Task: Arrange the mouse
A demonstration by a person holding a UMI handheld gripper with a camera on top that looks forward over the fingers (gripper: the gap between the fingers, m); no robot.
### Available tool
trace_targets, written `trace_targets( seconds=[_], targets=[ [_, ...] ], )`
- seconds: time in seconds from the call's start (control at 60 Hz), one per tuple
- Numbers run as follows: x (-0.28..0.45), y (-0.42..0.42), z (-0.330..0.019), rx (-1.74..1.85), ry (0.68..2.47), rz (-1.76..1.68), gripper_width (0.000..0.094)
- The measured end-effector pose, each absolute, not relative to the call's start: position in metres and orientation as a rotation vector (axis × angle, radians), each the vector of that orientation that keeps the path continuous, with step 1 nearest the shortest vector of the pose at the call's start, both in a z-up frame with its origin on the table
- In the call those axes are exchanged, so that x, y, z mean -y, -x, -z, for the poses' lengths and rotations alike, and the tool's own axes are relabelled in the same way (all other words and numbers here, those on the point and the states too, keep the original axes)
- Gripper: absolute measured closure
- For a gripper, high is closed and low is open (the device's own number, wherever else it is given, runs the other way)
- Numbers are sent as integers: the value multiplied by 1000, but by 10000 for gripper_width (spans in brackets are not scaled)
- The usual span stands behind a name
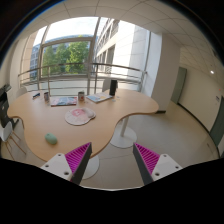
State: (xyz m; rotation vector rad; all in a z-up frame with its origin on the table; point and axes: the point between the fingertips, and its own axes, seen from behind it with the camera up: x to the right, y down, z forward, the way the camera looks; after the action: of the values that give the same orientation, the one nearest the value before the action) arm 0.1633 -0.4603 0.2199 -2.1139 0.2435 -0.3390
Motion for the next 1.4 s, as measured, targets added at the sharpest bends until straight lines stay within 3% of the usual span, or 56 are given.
trace_targets(
  seconds=[0.15, 0.433, 0.683, 0.917, 1.15, 1.25, 1.35, 1.4],
  targets=[
    [474, -155, -203, -254, 2146, 359, 90],
    [484, -25, -117, -207, 2260, 219, 88],
    [376, 68, -58, -69, 2286, 139, 85],
    [270, 100, 1, 86, 2322, 101, 87],
    [207, 101, 13, 163, 2327, 23, 99],
    [186, 96, 18, 170, 2334, -21, 186],
    [180, 98, 18, 171, 2324, -46, 431],
    [177, 98, 19, 177, 2315, -40, 440]
  ],
)
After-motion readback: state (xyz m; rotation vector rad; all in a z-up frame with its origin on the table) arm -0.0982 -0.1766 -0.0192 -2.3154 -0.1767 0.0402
